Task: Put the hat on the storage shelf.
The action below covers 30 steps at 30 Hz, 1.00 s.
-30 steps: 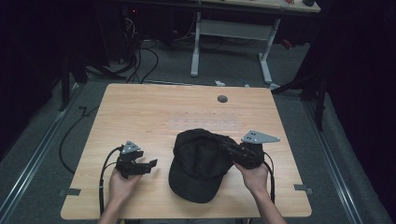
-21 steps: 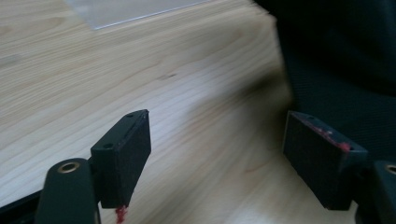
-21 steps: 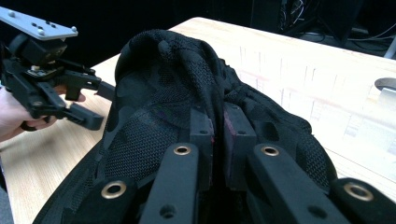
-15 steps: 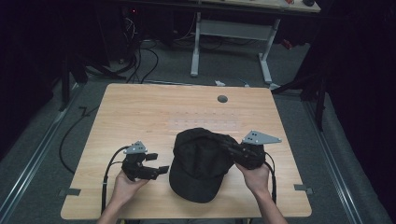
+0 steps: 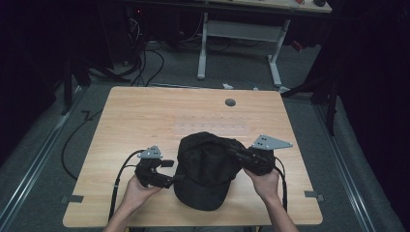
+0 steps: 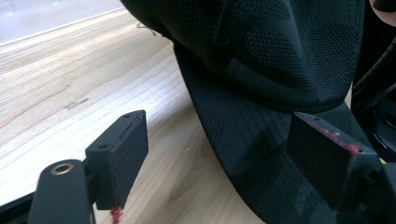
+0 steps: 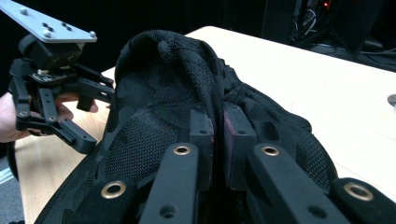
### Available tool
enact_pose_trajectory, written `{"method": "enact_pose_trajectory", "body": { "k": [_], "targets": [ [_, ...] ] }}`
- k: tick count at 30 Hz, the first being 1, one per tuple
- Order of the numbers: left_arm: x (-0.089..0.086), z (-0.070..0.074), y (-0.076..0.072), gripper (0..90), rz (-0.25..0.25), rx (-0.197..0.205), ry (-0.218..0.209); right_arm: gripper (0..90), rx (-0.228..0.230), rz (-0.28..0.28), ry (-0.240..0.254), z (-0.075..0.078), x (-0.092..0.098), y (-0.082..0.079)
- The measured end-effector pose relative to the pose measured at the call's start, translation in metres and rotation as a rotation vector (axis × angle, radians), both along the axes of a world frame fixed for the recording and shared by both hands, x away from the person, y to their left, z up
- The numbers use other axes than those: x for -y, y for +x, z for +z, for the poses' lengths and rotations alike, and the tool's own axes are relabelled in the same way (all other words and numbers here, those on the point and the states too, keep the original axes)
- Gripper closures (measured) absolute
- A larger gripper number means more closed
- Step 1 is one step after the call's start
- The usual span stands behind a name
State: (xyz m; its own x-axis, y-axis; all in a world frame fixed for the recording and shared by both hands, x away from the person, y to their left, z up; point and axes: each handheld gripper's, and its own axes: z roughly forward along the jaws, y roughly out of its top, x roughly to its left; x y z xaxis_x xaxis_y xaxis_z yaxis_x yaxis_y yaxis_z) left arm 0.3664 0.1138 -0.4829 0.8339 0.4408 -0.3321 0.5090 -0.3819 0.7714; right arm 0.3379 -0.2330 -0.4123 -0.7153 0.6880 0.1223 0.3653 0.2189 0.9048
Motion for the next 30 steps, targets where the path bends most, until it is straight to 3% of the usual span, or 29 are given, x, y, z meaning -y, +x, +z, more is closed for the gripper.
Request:
{"method": "enact_pose_trajectory", "body": {
  "k": [14, 30],
  "targets": [
    [0.007, 0.002, 0.003, 34.5, -0.098, -0.058, -0.046, 84.2, 0.022, 0.064, 0.062, 0.001, 0.002, 0.007],
    [-0.001, 0.009, 0.004, 58.6, -0.13, -0.071, -0.095, 84.2, 0.059, 0.071, 0.047, 0.008, -0.001, 0.018]
  ]
}}
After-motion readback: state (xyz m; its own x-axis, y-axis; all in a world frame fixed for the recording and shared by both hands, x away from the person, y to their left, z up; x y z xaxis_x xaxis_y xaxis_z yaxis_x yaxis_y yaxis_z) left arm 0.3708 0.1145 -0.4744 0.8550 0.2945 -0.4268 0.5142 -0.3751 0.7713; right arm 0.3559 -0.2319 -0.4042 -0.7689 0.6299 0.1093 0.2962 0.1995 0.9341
